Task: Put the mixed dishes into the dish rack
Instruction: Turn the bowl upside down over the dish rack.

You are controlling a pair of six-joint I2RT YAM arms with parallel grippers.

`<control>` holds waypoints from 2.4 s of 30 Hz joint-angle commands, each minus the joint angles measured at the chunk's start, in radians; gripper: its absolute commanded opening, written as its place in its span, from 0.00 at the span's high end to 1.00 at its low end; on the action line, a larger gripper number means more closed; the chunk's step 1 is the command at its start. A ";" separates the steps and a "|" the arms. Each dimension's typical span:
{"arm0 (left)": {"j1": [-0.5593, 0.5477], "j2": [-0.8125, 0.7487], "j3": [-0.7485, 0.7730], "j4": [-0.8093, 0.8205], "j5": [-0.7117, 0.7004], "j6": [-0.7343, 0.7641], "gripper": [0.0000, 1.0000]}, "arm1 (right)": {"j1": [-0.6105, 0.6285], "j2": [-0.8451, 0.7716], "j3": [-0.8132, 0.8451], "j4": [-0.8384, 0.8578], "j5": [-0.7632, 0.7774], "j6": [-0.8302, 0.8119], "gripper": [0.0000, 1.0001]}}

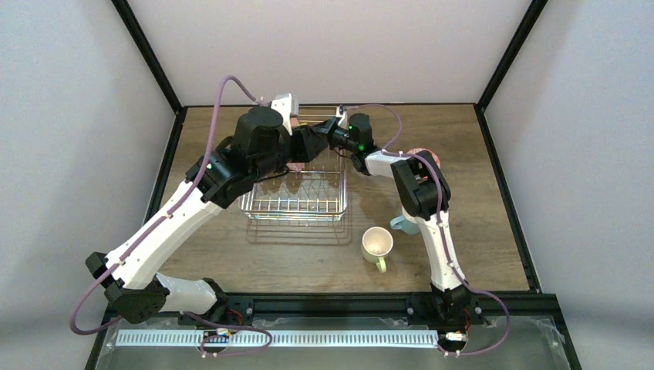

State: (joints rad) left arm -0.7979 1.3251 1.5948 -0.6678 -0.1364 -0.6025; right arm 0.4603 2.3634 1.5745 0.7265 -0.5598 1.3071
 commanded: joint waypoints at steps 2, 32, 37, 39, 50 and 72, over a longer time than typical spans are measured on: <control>0.009 0.006 -0.007 -0.006 0.022 0.011 0.11 | 0.002 0.018 -0.011 0.026 0.009 -0.024 0.99; 0.011 0.042 -0.038 0.050 0.047 -0.055 0.11 | -0.011 0.001 0.060 -0.303 0.003 -0.218 0.96; 0.011 0.047 -0.041 0.055 0.050 -0.060 0.11 | -0.012 -0.013 0.054 -0.335 0.011 -0.234 0.80; 0.011 0.050 -0.041 0.058 0.052 -0.063 0.11 | -0.011 -0.021 0.054 -0.355 0.019 -0.244 0.76; 0.012 0.052 -0.043 0.061 0.057 -0.071 0.11 | -0.013 -0.055 0.035 -0.404 0.042 -0.278 0.56; 0.011 0.056 -0.040 0.089 0.079 -0.095 0.11 | -0.027 -0.123 0.043 -0.533 0.078 -0.354 0.56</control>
State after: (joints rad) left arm -0.7906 1.3716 1.5665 -0.6014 -0.0723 -0.6888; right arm 0.4423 2.2692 1.6306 0.2768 -0.5179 0.9932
